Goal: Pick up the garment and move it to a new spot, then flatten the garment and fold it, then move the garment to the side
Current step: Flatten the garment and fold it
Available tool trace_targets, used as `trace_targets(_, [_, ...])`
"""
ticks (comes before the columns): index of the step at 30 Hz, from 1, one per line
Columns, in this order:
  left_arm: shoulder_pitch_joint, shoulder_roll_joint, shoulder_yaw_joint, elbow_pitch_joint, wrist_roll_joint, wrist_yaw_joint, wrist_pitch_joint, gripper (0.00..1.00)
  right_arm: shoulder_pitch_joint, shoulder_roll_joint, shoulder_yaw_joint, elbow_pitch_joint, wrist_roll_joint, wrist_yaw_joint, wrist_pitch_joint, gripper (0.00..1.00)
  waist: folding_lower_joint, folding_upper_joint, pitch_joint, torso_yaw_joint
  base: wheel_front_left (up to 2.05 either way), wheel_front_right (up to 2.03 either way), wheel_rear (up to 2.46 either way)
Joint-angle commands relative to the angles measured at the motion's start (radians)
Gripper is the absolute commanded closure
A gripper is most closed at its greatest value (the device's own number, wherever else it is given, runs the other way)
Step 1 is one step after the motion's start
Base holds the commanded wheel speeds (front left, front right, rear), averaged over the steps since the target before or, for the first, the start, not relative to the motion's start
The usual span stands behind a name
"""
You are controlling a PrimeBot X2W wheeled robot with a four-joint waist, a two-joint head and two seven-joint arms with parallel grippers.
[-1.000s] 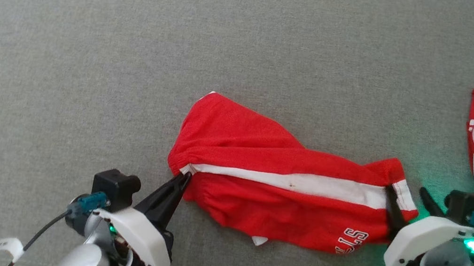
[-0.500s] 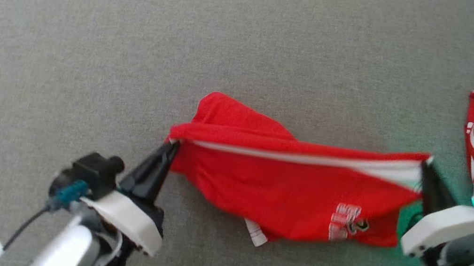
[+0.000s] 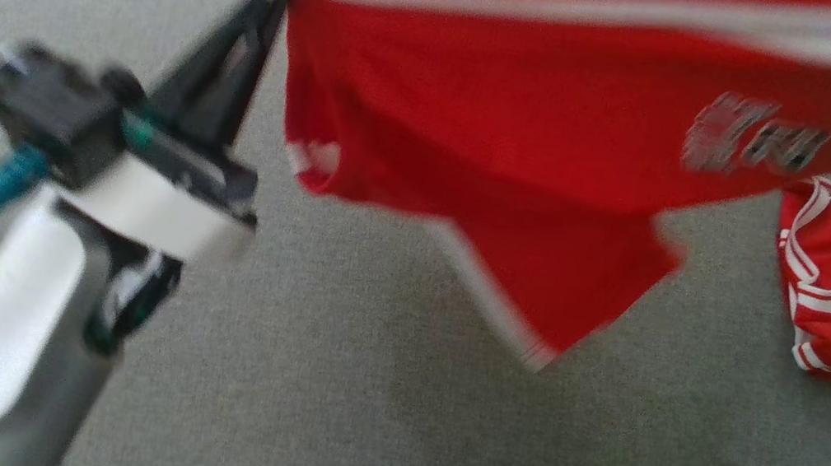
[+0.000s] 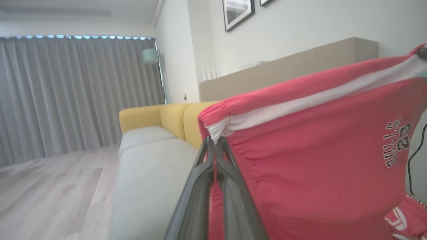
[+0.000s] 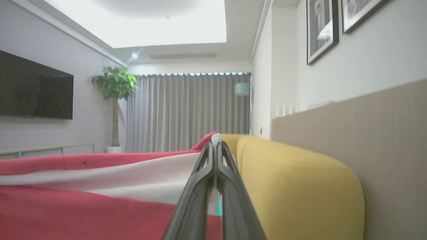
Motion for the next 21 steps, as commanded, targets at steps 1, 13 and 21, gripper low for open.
trace_targets(1, [-0.097,0.039,0.060,-0.068,0.009,0.005,0.021,1.00,-0.081,-0.022,0.011,-0.084,-0.004,0.007,0.020,1.00,0.0000,-0.0001,-0.022,-0.007,0.00,0.00,0.00])
trace_targets(13, [-0.183,0.031,0.099,-0.071,-0.045,0.023,0.087,1.00,-0.186,-0.020,0.007,-0.056,0.042,0.007,0.090,1.00,0.0000,-0.0001,-0.037,-0.014,0.00,0.00,0.00])
trace_targets(21, [-0.342,-0.025,0.085,0.138,-0.070,-0.011,0.039,1.00,-0.369,-0.005,0.041,0.189,0.103,0.007,0.049,1.00,0.0000,-0.0001,0.040,0.004,0.00,0.00,0.00])
